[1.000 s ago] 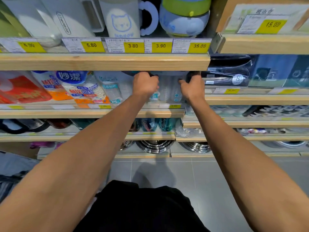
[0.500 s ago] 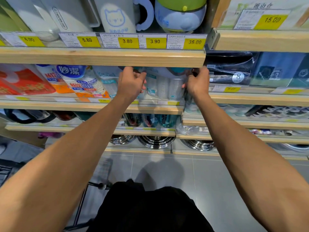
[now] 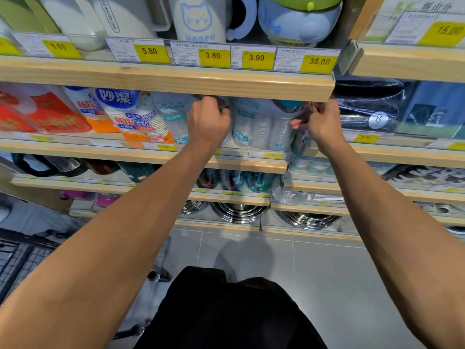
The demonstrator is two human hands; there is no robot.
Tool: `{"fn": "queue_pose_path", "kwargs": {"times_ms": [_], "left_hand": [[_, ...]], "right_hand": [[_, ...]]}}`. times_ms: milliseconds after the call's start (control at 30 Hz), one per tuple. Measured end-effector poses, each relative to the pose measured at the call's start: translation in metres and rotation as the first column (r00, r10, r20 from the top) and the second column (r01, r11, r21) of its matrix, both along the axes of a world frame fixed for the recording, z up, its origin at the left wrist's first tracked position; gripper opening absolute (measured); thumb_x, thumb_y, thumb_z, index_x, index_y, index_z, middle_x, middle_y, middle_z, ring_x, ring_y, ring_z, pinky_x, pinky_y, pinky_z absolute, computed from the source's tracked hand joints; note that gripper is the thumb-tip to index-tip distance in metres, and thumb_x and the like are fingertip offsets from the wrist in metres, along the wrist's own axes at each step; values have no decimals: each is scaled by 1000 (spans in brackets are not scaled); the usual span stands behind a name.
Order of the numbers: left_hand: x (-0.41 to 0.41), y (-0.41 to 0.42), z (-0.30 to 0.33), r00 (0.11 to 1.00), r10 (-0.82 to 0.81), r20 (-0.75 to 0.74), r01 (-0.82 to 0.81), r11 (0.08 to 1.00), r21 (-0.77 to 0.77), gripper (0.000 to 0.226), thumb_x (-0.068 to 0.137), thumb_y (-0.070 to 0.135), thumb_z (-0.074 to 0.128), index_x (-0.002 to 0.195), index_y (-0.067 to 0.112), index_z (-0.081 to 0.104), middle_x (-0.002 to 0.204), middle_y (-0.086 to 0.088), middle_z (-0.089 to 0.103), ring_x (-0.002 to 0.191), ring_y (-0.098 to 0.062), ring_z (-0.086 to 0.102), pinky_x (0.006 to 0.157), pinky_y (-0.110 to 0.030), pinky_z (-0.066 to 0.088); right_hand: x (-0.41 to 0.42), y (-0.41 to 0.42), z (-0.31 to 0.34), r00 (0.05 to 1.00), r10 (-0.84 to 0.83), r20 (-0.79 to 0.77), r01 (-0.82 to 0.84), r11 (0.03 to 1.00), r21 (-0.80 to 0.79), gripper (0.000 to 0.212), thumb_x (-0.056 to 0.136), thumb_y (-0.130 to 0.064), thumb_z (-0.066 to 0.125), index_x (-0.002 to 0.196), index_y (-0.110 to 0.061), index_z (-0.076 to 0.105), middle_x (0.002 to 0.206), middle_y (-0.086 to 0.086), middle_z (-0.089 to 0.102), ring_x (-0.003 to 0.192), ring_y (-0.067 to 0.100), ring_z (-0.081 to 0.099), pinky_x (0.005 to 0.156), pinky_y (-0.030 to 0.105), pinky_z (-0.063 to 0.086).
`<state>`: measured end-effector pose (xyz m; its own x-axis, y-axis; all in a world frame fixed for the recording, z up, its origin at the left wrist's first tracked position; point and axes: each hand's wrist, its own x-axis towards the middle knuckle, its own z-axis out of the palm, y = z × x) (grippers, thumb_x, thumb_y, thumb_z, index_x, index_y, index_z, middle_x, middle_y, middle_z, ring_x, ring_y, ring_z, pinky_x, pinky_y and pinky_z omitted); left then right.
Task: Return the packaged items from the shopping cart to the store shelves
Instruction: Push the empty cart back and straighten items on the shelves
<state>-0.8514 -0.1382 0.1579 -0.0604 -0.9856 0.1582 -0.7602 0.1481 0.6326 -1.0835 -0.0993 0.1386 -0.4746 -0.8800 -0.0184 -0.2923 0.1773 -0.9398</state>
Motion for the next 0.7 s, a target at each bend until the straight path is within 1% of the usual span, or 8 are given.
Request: {"fn": "queue_pose_path", "kwargs": {"times_ms": [133, 267, 333, 433, 500, 567, 633, 700], "left_hand": [[-9, -1, 0, 991, -80, 103, 75, 996, 54, 39, 97, 32, 54, 95, -7, 58, 100, -28, 61, 106, -40, 53, 80, -44, 40], [-9, -3, -10, 991, -78, 112, 67, 993, 99, 45, 97, 41, 54, 100, -4, 56, 108, -26, 60, 107, -39, 54, 81, -41, 41], [-10, -11, -10, 998, -63, 24, 59, 988, 145, 48, 94, 41, 57, 90, -7, 58, 100, -28, 65, 96, -39, 62, 73, -38, 48], [-8, -22, -10, 992, -96, -78, 107, 980, 166, 42, 89, 35, 57, 95, -4, 67, 90, -21, 73, 83, -37, 69, 75, -45, 57], [-3, -25, -17, 993, -115, -40, 118, 988, 100, 39, 86, 38, 51, 92, 6, 70, 79, -11, 75, 80, -34, 70, 75, -44, 57], [-5, -20, -22, 988, -156, 10, 155, 986, 59, 46, 85, 48, 48, 84, 7, 69, 78, -12, 73, 80, -32, 70, 77, -44, 56], [-12, -10, -24, 976, -197, 89, 194, 980, 47, 51, 91, 53, 51, 85, 4, 63, 89, -19, 71, 88, -34, 66, 80, -44, 53], [-21, -4, -29, 976, -142, 168, 138, 990, 31, 49, 97, 49, 52, 96, 1, 62, 97, -20, 69, 95, -35, 64, 81, -41, 50]], "right_hand": [[-4, 0, -2, 999, 34, -6, -34, 999, -20, 18, 101, 4, 40, 112, 2, 54, 99, 23, 62, 56, 14, 65, 60, 30, 61], [-1, 3, 0, 999, 45, -22, -46, 998, -40, 21, 99, 6, 37, 101, -4, 55, 91, 23, 57, 53, 20, 55, 65, 51, 58], [1, 5, 1, 999, 42, -23, -43, 998, -55, 20, 99, 5, 36, 100, -3, 54, 86, 21, 53, 51, 21, 52, 63, 57, 57], [3, 5, -2, 1000, 4, -26, -6, 997, -72, 22, 99, 5, 35, 95, -6, 54, 78, 16, 56, 47, 20, 53, 59, 52, 60], [5, 6, -6, 999, -34, -22, 32, 995, -97, 15, 101, -4, 39, 96, -10, 52, 78, 10, 61, 47, 21, 60, 60, 47, 61], [7, 9, -15, 997, -53, -53, 48, 994, -93, 7, 101, -17, 47, 104, -12, 51, 85, 12, 67, 52, 27, 66, 58, 47, 62], [11, 12, -22, 986, -41, -163, 29, 997, -76, 23, 97, -31, 52, 113, -15, 51, 94, 13, 70, 61, 29, 71, 57, 47, 61], [16, 15, -19, 950, -22, -312, 3, 998, -61, 43, 92, -47, 52, 126, -20, 50, 104, 9, 72, 80, 32, 72, 71, 48, 61]]}}
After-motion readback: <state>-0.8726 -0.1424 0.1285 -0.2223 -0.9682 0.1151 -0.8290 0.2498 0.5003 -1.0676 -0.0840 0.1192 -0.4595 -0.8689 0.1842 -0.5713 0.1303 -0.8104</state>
